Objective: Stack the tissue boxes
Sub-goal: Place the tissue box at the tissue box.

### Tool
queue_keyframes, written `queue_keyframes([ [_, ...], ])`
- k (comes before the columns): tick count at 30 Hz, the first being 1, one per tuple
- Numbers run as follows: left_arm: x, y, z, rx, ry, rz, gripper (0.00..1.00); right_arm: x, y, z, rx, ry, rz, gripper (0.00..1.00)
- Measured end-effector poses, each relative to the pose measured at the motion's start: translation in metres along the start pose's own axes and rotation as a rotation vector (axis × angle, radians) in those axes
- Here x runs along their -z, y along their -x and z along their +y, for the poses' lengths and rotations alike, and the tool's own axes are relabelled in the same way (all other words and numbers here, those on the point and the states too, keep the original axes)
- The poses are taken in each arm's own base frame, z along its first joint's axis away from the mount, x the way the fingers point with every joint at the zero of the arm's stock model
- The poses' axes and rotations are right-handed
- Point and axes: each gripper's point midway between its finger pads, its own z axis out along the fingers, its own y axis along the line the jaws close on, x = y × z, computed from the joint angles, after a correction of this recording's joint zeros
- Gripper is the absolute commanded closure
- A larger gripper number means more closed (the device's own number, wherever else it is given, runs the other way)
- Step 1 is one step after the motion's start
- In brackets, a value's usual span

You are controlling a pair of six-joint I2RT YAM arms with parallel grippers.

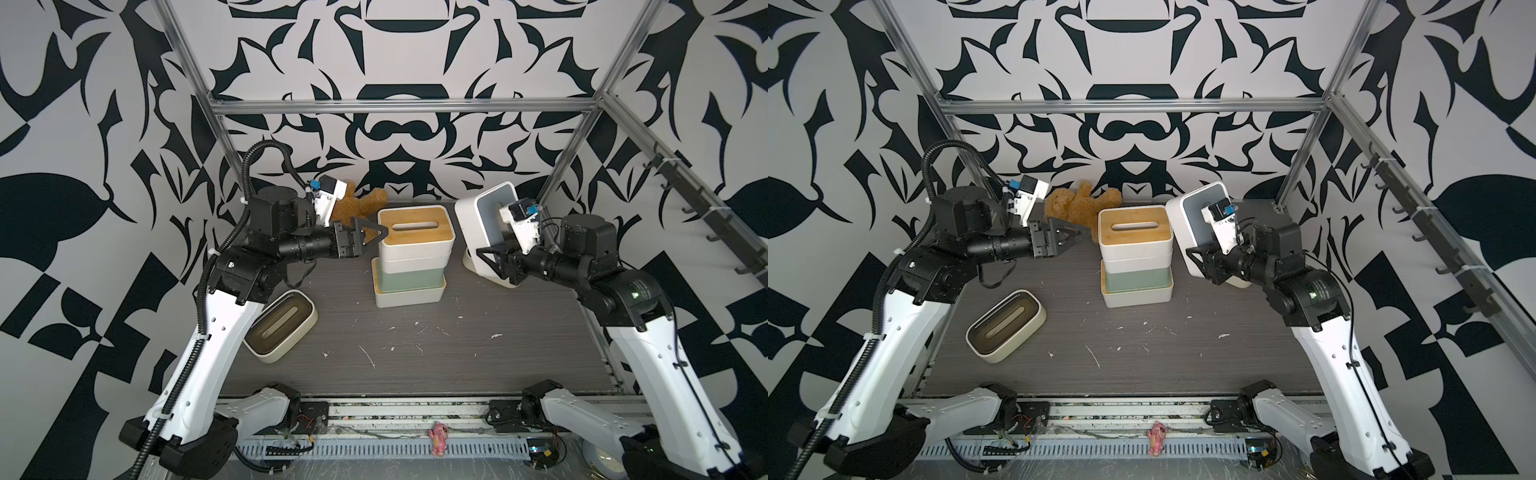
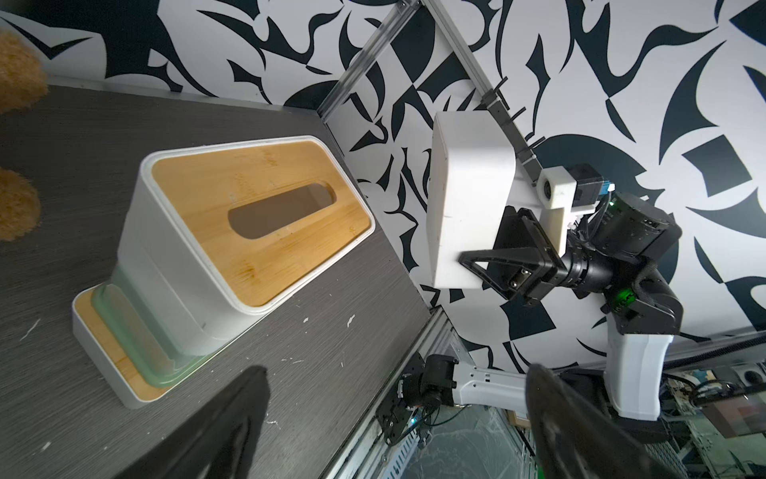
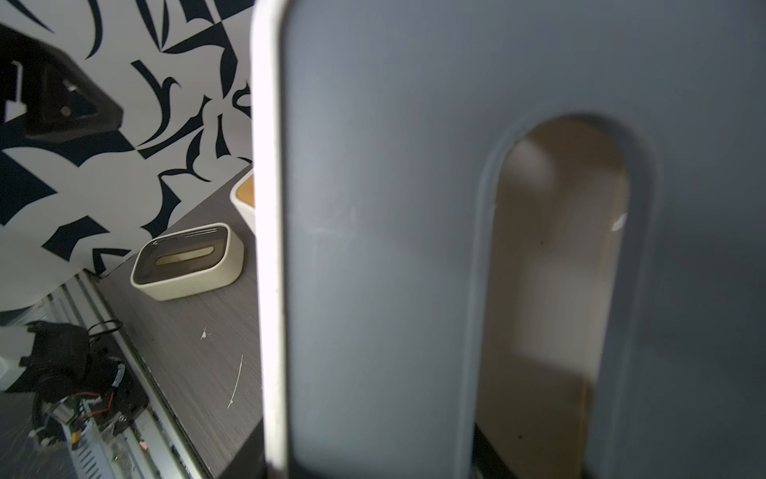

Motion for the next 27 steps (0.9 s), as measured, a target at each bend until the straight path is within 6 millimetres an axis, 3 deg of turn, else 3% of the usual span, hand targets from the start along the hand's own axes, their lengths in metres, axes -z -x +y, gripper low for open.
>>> queue_keyframes([
  [6,-0.026,-0.006,-0.015,-0.022,-0.012,0.075,0.01,0.014,-0.006,0.026,0.122,0.081,-0.004,0.82],
  [12,-0.055,-0.017,-0.018,-0.014,-0.006,0.151,0.01,0.012,-0.020,0.044,0.233,0.154,0.040,0.83],
  [23,-0.075,-0.018,-0.055,-0.051,-0.072,0.204,0.01,0.005,-0.042,0.066,0.385,0.227,0.110,0.84],
  [27,-0.086,-0.024,-0.059,-0.047,-0.080,0.245,0.01,0.001,-0.050,0.069,0.423,0.234,0.135,0.84],
])
